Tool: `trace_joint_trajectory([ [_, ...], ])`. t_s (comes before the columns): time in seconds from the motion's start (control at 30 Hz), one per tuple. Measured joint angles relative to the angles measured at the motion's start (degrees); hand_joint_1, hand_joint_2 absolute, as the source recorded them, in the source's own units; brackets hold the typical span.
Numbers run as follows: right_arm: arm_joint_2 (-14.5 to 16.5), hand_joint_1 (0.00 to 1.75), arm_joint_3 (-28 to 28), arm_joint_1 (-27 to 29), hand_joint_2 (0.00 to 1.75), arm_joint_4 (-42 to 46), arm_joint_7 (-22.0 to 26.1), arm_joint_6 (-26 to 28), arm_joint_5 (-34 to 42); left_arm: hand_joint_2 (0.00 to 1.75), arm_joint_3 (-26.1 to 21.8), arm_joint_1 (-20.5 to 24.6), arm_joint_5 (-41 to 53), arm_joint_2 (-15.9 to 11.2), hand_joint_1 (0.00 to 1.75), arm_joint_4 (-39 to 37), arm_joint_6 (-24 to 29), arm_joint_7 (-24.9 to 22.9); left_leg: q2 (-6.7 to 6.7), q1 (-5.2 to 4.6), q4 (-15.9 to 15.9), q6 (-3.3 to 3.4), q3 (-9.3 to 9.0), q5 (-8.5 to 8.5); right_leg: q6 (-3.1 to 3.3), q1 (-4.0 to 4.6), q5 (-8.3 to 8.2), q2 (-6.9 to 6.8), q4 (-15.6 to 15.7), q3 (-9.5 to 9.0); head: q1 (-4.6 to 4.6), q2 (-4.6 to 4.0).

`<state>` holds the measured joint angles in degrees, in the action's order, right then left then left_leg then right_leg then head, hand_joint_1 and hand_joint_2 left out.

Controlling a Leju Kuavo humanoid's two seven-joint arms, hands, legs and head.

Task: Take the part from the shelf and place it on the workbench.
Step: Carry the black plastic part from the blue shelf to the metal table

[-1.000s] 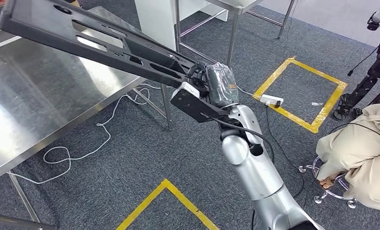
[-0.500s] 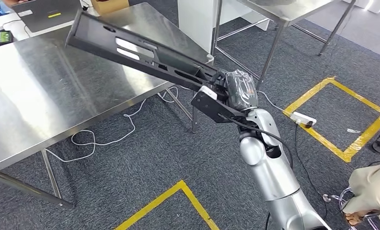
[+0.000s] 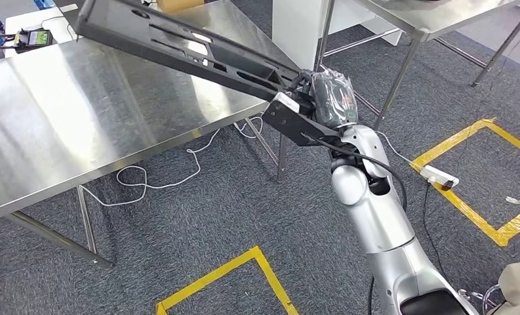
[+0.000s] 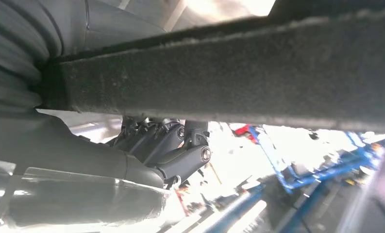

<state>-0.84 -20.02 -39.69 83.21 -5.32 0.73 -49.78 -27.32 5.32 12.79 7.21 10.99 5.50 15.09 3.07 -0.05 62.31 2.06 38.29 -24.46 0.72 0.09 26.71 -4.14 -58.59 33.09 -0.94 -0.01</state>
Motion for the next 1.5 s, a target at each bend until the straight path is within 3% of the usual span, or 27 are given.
trace_joint_trajectory([
  [0.07, 0.3, 1.75, -0.3, -2.6, 1.75, -0.7, 0.1, -0.6, 0.9, 1.75, -0.5, 0.0, -0.7, 0.0, 0.0, 0.0, 0.2, 0.1, 1.67, -0.88, -3.3, 0.88, -1.41, 0.62, -0.21, 0.27, 0.22, -0.94, 0.0, -0.06, 0.01, 0.0],
  [0.13, 0.9, 1.75, -1.0, -5.0, 1.75, -1.7, 0.3, -1.1, 2.0, 1.75, -1.2, -0.2, -1.4, 0.1, 0.0, 0.0, 0.5, 0.0, 0.61, -0.92, -4.0, 1.08, -1.58, 0.71, -0.59, 0.55, 0.51, -2.11, 0.1, -0.13, -0.04, 0.01],
  [0.17, 1.2, 1.75, -1.5, -5.9, 1.75, -2.3, 0.5, -1.0, 2.5, 1.75, -1.6, -0.3, -1.9, 0.2, 0.0, 0.0, 0.7, -0.1, -0.03, -0.73, -4.6, 1.14, -1.98, 0.97, -0.8, 0.59, 0.85, -1.92, -0.2, -0.1, -0.02, 0.01],
  [0.23, 1.8, 1.75, -2.5, -7.6, 1.75, -3.6, 1.2, -0.7, 3.4, 1.75, -2.4, -0.4, -2.6, 0.4, 0.0, 0.0, 1.1, -0.3, -1.34, -0.15, -5.6, 1.37, -2.8, 1.64, -0.87, 0.49, 2.67, 0.46, -3.9, 1.43, 0.04, 0.0],
  [0.3, 1.9, 1.75, -3.3, -8.6, 1.75, -5.0, 1.6, -0.3, 4.0, 1.75, -3.0, -0.3, -3.0, 0.5, 0.0, 0.1, 1.2, -0.4, -3.02, 0.09, -5.8, 1.56, -2.91, 1.84, -0.81, -0.13, 5.45, 3.18, -11.5, 4.96, 0.12, 0.0],
  [0.37, 2.0, 1.75, -4.1, -8.8, 1.75, -6.0, 1.7, -0.2, 4.4, 1.75, -3.5, -0.4, -3.1, 0.6, 0.0, 0.1, 1.2, -0.4, -5.0, 0.28, -5.8, 1.5, -2.92, 1.85, -1.47, -0.65, 6.46, 3.84, -16.0, 7.55, 0.18, -0.01],
  [0.4, 2.0, 1.75, -4.4, -8.9, 1.75, -6.5, 1.7, -0.1, 4.7, 1.75, -3.7, -0.5, -3.1, 0.7, 0.0, 0.1, 1.3, -0.4, -5.91, 0.39, -5.7, 1.37, -2.92, 1.83, -2.1, -0.91, 5.63, 3.9, -15.2, 7.42, 0.19, -0.01],
  [0.47, 2.1, 1.75, -5.2, -9.3, 1.75, -7.1, 1.7, 0.1, 5.2, 1.75, -4.2, -0.8, -3.1, 0.8, 0.0, 0.1, 1.4, -0.3, -7.5, 0.67, -5.1, 0.81, -2.8, 1.56, -3.59, -1.65, 2.19, 4.73, -8.1, 4.58, 0.2, -0.01],
  [0.5, 2.2, 1.75, -5.5, -9.6, 1.75, -7.4, 1.8, 0.3, 5.5, 1.75, -4.4, -0.9, -3.1, 0.8, 0.0, 0.1, 1.6, -0.2, -8.14, 0.72, -4.6, 0.34, -2.56, 1.28, -3.96, -1.92, 0.73, 5.45, -4.4, 2.92, 0.21, -0.01],
  [0.57, 2.7, 1.75, -6.1, -10.0, 1.75, -7.9, 1.9, 0.6, 5.7, 1.75, -4.6, -1.0, -3.1, 0.8, 0.0, 0.1, 1.7, -0.2, -9.04, 0.81, -3.9, -0.52, -2.0, 0.94, -3.76, -2.06, -0.51, 6.32, -0.6, 1.21, 0.1, -0.01],
  [0.63, 3.2, 1.75, -6.5, -10.1, 1.75, -8.4, 1.8, 0.8, 5.6, 1.75, -4.7, -1.3, -3.1, 0.8, 0.0, 0.1, 1.8, -0.2, -9.65, 1.05, -3.9, -1.14, -1.7, 1.0, -2.89, -1.88, -0.57, 5.64, -0.6, 1.15, 0.03, -0.01],
  [0.67, 3.4, 1.75, -6.7, -10.2, 1.75, -8.6, 1.6, 0.9, 5.4, 1.75, -4.8, -1.5, -3.1, 0.8, 0.0, 0.1, 1.8, -0.2, -9.35, 1.13, -3.7, -1.39, -1.55, 0.86, -2.55, -1.94, -0.67, 5.3, -0.5, 1.08, 0.01, -0.01],
  [0.73, 3.7, 1.75, -7.0, -10.5, 1.75, -9.0, 1.4, 1.3, 5.0, 1.75, -4.9, -1.6, -2.9, 0.8, 0.0, 0.1, 1.7, -0.2, -6.99, 1.13, -0.7, -1.91, -0.14, -0.87, -1.77, -2.19, -0.73, 4.47, -0.4, 0.87, -0.44, -0.01],
  [0.8, 3.8, 1.75, -7.2, -10.6, 1.75, -9.4, 1.3, 1.6, 4.6, 1.75, -5.0, -1.5, -2.8, 0.8, 0.0, 0.1, 1.4, -0.1, -4.15, 1.2, 6.4, -2.36, 3.39, -4.16, -1.2, -1.93, -0.53, 3.64, -0.4, 0.74, -0.88, -0.01],
  [0.87, 3.7, 1.75, -7.3, -10.6, 1.75, -9.9, 1.3, 1.8, 4.3, 1.75, -5.1, -1.4, -2.6, 0.8, 0.0, 0.1, 1.1, 0.1, -3.29, 1.33, 12.1, -2.56, 6.53, -5.85, -0.97, -1.67, -0.36, 2.85, -0.4, 0.68, -0.88, -0.01],
  [0.9, 3.7, 1.75, -7.4, -10.6, 1.75, -10.1, 1.2, 1.9, 4.1, 1.75, -5.1, -1.5, -2.6, 0.8, 0.0, 0.1, 1.0, 0.2, -3.21, 1.34, 12.0, -2.53, 6.64, -5.19, -0.92, -1.61, -0.3, 2.56, -0.4, 0.65, -0.9, -0.01],
  [0.93, 3.7, 1.75, -7.5, -10.6, 1.75, -10.3, 1.2, 2.1, 3.9, 1.75, -5.1, -1.5, -2.6, 0.8, 0.0, 0.1, 0.9, 0.3, -3.17, 1.34, 9.6, -2.4, 5.47, -3.59, -0.9, -1.58, -0.26, 2.3, -0.4, 0.6, -0.9, -0.01],
  [0.97, 3.7, 1.75, -7.6, -10.6, 1.75, -10.5, 1.3, 2.3, 3.7, 1.75, -5.2, -1.5, -2.6, 0.8, 0.0, 0.1, 0.8, 0.4, -2.99, 1.33, 5.5, -2.18, 3.38, -1.59, -0.91, -1.56, -0.22, 2.14, -0.4, 0.52, -0.91, -0.01],
  [1.03, 3.7, 1.75, -7.7, -10.6, 1.75, -10.6, 1.3, 2.6, 3.8, 1.75, -5.3, -1.4, -2.5, 0.8, 0.0, 0.1, 0.6, 0.5, -2.56, 1.01, -1.4, -1.77, -0.34, 0.67, -1.1, -1.24, -0.08, 1.96, -0.4, 0.45, -0.86, 0.0],
  [1.13, 3.6, 1.75, -7.9, -10.7, 1.75, -10.8, 1.4, 2.7, 4.0, 1.75, -5.5, -1.4, -2.4, 0.8, 0.0, 0.2, 0.5, 0.6, -2.67, 0.51, -3.3, -1.21, -1.3, 0.61, -1.81, -0.92, 0.1, 1.74, -0.2, 0.35, -0.81, 0.0],
  [1.2, 3.6, 1.75, -7.9, -10.7, 1.75, -10.8, 1.4, 2.7, 4.0, 1.75, -5.5, -1.4, -2.4, 0.8, 0.0, 0.2, 0.5, 0.6, -2.92, 0.72, -4.0, -0.58, -1.82, 0.87, -2.33, -0.79, 0.62, 1.91, -0.7, 0.53, -0.73, 0.0],
  [1.27, 3.5, 1.75, -7.9, -10.7, 1.75, -10.9, 1.4, 2.8, 4.1, 1.75, -5.5, -1.4, -2.4, 0.8, 0.0, 0.3, 0.5, 0.6, -3.18, 0.94, -4.7, 0.11, -2.41, 1.2, -2.14, -0.75, 2.72, 2.76, -5.1, 2.56, -0.57, -0.01],
  [1.33, 3.2, 1.75, -7.9, -10.6, 1.75, -11.1, 1.5, 2.8, 4.4, 1.75, -5.6, -1.3, -2.4, 0.8, 0.0, 0.3, 0.5, 0.6, -3.58, 0.82, -4.8, 0.43, -2.49, 1.2, -1.74, -0.86, 5.44, 3.52, -12.4, 6.36, -0.43, -0.01],
  [1.37, 3.1, 1.75, -7.9, -10.4, 1.75, -11.3, 1.5, 2.8, 4.5, 1.75, -5.6, -1.2, -2.4, 0.8, 0.0, 0.3, 0.5, 0.6, -3.86, 0.8, -4.7, 0.46, -2.51, 1.17, -1.84, -0.86, 6.1, 3.68, -15.2, 7.99, -0.38, 0.0],
  [1.4, 2.9, 1.75, -7.9, -10.1, 1.75, -11.5, 1.6, 2.8, 4.6, 1.75, -5.7, -1.3, -2.4, 0.8, 0.0, 0.3, 0.5, 0.6, -4.16, 0.79, -4.7, 0.46, -2.52, 1.15, -2.17, -0.86, 5.86, 3.77, -16.0, 8.73, -0.35, 0.0],
  [1.43, 2.8, 1.75, -7.9, -10.0, 1.75, -11.7, 1.7, 2.7, 4.7, 1.75, -5.7, -1.3, -2.4, 0.8, 0.0, 0.3, 0.5, 0.6, -4.46, 0.79, -4.6, 0.41, -2.53, 1.1, -2.68, -0.9, 4.71, 3.83, -14.5, 8.36, -0.33, 0.0],
  [1.5, 2.6, 1.75, -7.9, -9.9, 1.75, -12.0, 2.1, 2.5, 5.0, 1.75, -5.8, -1.3, -2.4, 0.8, 0.0, 0.3, 0.4, 0.5, -4.94, 0.74, -4.3, 0.06, -2.49, 0.86, -3.53, -1.13, 1.08, 3.89, -6.5, 5.05, -0.29, -0.01],
])
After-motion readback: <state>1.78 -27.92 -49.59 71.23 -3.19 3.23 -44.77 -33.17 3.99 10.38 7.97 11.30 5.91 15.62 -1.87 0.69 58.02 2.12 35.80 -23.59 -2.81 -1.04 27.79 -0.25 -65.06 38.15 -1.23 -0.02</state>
